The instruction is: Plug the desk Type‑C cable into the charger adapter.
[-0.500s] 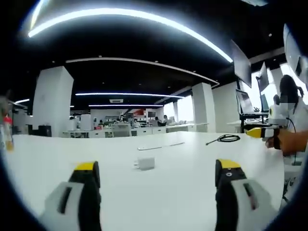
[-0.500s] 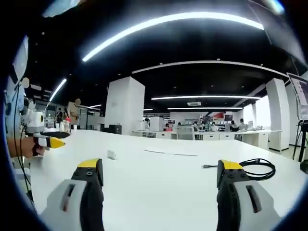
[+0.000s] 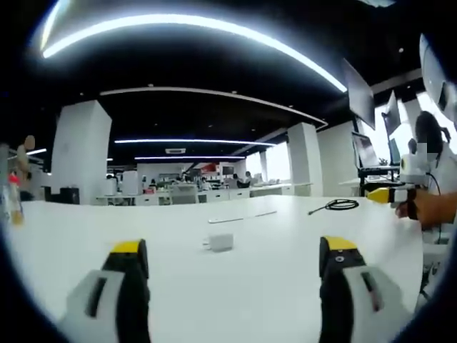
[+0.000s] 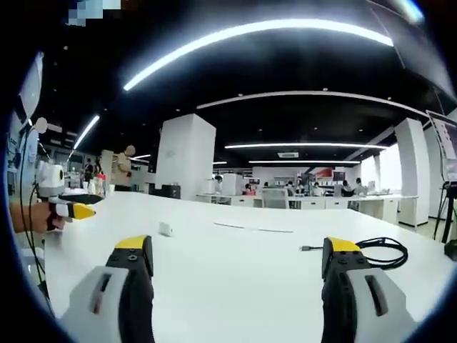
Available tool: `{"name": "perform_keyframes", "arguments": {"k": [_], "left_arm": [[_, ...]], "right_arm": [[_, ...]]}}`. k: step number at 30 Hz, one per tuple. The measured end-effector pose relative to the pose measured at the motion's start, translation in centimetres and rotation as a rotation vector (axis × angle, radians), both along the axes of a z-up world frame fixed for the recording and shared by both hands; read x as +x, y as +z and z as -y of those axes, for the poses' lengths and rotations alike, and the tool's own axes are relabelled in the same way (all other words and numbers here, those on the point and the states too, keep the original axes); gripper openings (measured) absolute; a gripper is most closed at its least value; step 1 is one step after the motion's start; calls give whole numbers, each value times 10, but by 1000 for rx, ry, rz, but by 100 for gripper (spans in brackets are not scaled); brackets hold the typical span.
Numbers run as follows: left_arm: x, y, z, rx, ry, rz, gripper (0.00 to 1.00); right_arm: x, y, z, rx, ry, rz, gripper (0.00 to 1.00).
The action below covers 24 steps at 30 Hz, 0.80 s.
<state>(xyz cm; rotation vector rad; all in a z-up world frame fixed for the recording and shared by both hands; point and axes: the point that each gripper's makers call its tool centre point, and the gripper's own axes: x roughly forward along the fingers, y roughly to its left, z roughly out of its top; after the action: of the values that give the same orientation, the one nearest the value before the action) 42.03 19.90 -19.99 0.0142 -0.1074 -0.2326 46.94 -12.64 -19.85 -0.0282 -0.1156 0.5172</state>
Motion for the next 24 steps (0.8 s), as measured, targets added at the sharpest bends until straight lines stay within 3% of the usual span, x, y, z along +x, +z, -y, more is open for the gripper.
{"name": "perform_keyframes", "arguments": {"k": [24], "left_arm": [[-3, 1, 0, 2, 2, -2, 100]], "right_arm": [[-1, 2, -4, 4, 3, 7, 100]]}}
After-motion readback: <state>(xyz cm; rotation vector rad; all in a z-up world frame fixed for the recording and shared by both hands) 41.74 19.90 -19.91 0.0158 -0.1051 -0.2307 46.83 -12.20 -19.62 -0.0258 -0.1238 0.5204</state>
